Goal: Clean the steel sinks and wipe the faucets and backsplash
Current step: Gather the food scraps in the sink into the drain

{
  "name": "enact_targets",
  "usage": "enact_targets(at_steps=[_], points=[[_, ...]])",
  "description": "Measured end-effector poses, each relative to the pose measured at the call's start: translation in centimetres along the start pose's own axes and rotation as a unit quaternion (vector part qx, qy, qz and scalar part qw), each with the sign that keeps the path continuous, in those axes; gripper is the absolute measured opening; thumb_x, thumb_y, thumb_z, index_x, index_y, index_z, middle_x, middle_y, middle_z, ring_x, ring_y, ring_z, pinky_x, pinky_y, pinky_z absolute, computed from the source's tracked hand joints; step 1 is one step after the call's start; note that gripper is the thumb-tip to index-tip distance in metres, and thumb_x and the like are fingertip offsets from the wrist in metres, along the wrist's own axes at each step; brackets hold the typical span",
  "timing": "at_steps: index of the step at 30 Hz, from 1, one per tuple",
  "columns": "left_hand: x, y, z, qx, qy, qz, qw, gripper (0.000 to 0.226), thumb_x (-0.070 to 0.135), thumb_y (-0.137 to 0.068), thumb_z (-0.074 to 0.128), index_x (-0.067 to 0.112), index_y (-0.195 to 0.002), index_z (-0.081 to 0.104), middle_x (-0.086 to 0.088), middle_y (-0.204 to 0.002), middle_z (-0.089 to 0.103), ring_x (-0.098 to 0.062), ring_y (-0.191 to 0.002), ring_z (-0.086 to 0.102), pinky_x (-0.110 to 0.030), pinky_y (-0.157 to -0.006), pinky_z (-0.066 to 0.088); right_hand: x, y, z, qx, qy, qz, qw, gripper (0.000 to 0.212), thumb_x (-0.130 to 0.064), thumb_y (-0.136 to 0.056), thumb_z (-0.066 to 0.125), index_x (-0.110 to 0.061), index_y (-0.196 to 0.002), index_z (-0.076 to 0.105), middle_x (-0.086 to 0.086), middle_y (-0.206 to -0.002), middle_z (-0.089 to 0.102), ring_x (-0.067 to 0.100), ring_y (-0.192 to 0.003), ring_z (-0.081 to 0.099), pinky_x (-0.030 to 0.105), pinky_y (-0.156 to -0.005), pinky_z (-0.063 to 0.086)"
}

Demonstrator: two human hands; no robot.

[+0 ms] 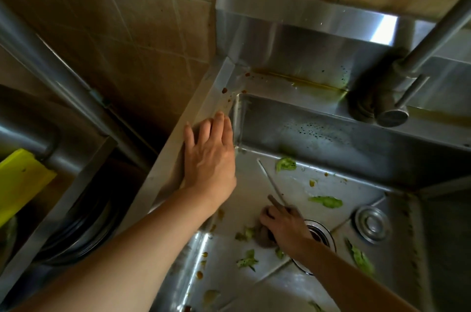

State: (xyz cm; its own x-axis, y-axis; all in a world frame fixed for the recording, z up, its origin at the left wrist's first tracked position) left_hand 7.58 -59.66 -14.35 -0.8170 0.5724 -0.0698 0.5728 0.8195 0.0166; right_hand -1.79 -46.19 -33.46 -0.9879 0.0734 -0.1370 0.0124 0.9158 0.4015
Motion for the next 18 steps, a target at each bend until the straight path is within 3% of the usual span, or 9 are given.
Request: enact_targets(at_steps=[2,4,7,9,11,14,18], points=[[0.0,0.0,-0.2,-0.007,0.008,-0.008,1.0,0.095,0.04,-0.081,0.063,0.01,-0.151,0.005,-0.006,-0.157,0.006,-0.026,-0.14,0.012,-0.052,-0.114,0.005,-0.1,1.3,-1.8,-0.02,-0.035,0.001,0.999,0.029,-0.017,-0.083,0.049,-0.02,-0.107,0.065,0.005,-0.112,0.062,0.03,-0.099,0.065,0.046,-0.085,0.053],[0.2,-0.3,-0.7,-0.002,0.009,-0.016,1.0,0.094,0.039,-0.08,0.064,0.01,-0.15,0.008,-0.007,-0.155,0.01,-0.027,-0.14,0.015,-0.051,-0.114,0.006,1.1,1.9,-4.7,0.018,-0.065,0.031,0.997,0.041,-0.015,-0.091,0.054,-0.022,-0.131,0.05,0.001,-0.134,0.046,0.025,-0.118,0.052,0.036,-0.102,0.043],[0.9,-0.8,-1.4,0.023,0.006,-0.015,1.0,0.096,0.039,-0.078,0.065,0.009,-0.15,0.009,-0.01,-0.154,0.012,-0.029,-0.139,0.017,-0.05,-0.114,0.01,4.5,1.1,-10.2,0.149,-0.089,0.115,0.978,0.048,-0.021,-0.089,0.061,-0.023,-0.134,0.046,0.003,-0.134,0.043,0.024,-0.114,0.052,0.035,-0.097,0.046],[1.3,-1.4,-1.3,0.028,-0.002,-0.018,0.999,0.097,0.041,-0.078,0.064,0.008,-0.149,0.007,-0.011,-0.154,0.011,-0.03,-0.137,0.018,-0.048,-0.113,0.013,6.8,-0.7,-12.2,0.183,-0.064,0.161,0.968,0.045,-0.021,-0.089,0.06,-0.02,-0.131,0.045,0.008,-0.133,0.044,0.029,-0.111,0.055,0.037,-0.087,0.049],[1.3,-2.2,-0.7,0.029,-0.01,-0.03,0.999,0.096,0.043,-0.078,0.063,0.007,-0.148,0.008,-0.012,-0.152,0.014,-0.03,-0.135,0.021,-0.046,-0.112,0.016,8.7,-3.1,-11.8,0.151,-0.015,0.202,0.968,0.046,-0.019,-0.093,0.053,-0.019,-0.136,0.036,0.011,-0.133,0.042,0.03,-0.113,0.053,0.037,-0.084,0.05],[1.5,-2.3,0.2,0.035,-0.035,-0.028,0.998,0.095,0.042,-0.078,0.062,0.005,-0.148,0.01,-0.013,-0.149,0.018,-0.031,-0.131,0.025,-0.045,-0.11,0.018,8.9,-6.0,-8.5,0.091,0.03,0.189,0.977,0.05,-0.02,-0.096,0.047,-0.016,-0.143,0.028,0.018,-0.138,0.036,0.035,-0.12,0.048,0.045,-0.096,0.046],[1.6,-2.2,0.7,0.044,-0.06,-0.026,0.997,0.096,0.043,-0.078,0.061,0.004,-0.149,0.008,-0.014,-0.149,0.018,-0.032,-0.13,0.024,-0.047,-0.11,0.018,8.8,-6.8,-5.7,0.07,-0.002,0.176,0.982,0.053,-0.021,-0.096,0.046,-0.022,-0.146,0.026,0.012,-0.148,0.027,0.032,-0.129,0.04,0.042,-0.108,0.034]])
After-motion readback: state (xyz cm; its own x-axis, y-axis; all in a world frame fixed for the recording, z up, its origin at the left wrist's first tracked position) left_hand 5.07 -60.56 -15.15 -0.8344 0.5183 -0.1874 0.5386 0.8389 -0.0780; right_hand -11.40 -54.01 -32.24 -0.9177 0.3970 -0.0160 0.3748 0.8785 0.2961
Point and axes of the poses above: each hand's wrist, its own y-axis away from the middle knuckle, its own z-axis out of the palm, x = y × z, the point moved 7 cm from there along -y, towards the middle knuckle
